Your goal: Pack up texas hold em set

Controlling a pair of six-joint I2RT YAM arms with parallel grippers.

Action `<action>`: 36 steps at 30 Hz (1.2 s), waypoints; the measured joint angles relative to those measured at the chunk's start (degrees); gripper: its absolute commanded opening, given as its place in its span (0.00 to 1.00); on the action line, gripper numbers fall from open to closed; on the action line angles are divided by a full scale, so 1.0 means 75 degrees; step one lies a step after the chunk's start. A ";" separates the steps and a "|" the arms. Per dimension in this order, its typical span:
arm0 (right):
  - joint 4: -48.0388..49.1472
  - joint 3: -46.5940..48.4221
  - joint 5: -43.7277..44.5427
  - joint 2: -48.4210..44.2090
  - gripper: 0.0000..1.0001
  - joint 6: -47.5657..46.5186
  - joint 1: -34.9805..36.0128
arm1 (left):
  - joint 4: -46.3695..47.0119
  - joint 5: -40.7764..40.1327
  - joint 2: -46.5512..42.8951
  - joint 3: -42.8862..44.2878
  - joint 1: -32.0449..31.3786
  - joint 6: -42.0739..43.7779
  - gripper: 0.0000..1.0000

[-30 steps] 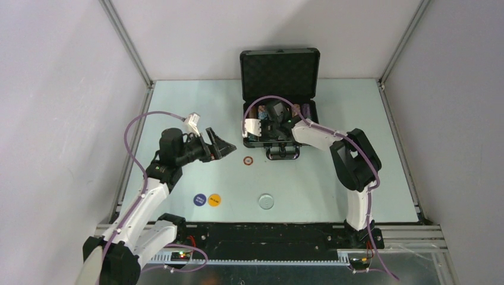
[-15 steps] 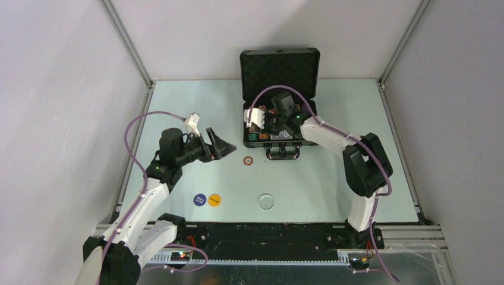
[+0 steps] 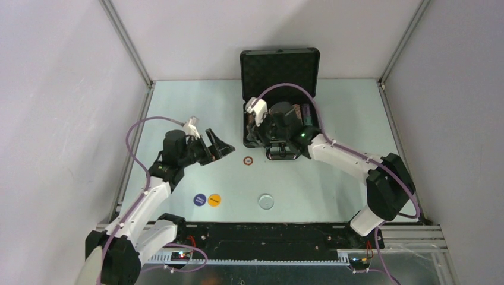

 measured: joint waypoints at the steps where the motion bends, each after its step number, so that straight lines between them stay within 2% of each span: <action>1: -0.0009 -0.0003 0.0245 0.0000 0.44 0.0425 0.0256 | -0.0020 -0.0052 0.0017 0.0000 0.0000 -0.0029 0.98; 4: -0.0187 -0.0029 0.0933 0.0020 0.37 0.1798 0.0956 | -0.0175 -0.0239 0.0000 0.0000 0.0009 -0.0076 0.98; 7: -0.0478 -0.0029 0.1542 0.0114 0.41 0.3118 0.1332 | -0.0446 -0.0353 -0.0192 0.0000 0.0052 -0.0061 0.98; 9: -0.0659 -0.0029 0.2017 0.0219 0.53 0.3765 0.1405 | -0.0615 -0.0399 -0.0396 0.0000 0.0149 -0.0052 0.98; 10: -0.0752 -0.0029 0.2270 0.0286 0.75 0.4074 0.1454 | -0.0699 -0.0408 -0.0522 0.0000 0.0227 -0.0035 0.98; 12: -0.0903 -0.0029 0.2771 0.0434 0.95 0.4587 0.1513 | -0.0813 -0.0405 -0.0667 0.0000 0.0364 0.0003 0.98; 14: -0.0988 -0.0029 0.3104 0.0574 0.99 0.4966 0.1585 | -0.0883 -0.0391 -0.0711 0.0000 0.0484 0.0015 0.98; 18: -0.1075 -0.0029 0.3185 0.0740 0.98 0.5511 0.1582 | -0.1000 -0.0332 -0.0714 0.0000 0.0673 0.0023 0.98; 19: -0.1105 -0.0006 0.3150 0.0778 0.93 0.5645 0.1536 | -0.1000 -0.0318 -0.0717 0.0000 0.0708 0.0026 0.98; 22: -0.1271 0.0265 0.3168 0.1072 0.88 0.5916 0.1378 | -0.1046 -0.0245 -0.0749 0.0000 0.0807 0.0052 0.98; 31: -0.2538 0.2031 0.4042 0.3115 0.74 0.6199 0.1600 | -0.1186 -0.0108 -0.0816 0.0000 0.1000 0.0221 0.98; 36: -0.3171 0.2716 0.4325 0.3687 0.69 0.6309 0.1711 | -0.1306 -0.0052 -0.0866 0.0000 0.1160 0.0344 0.98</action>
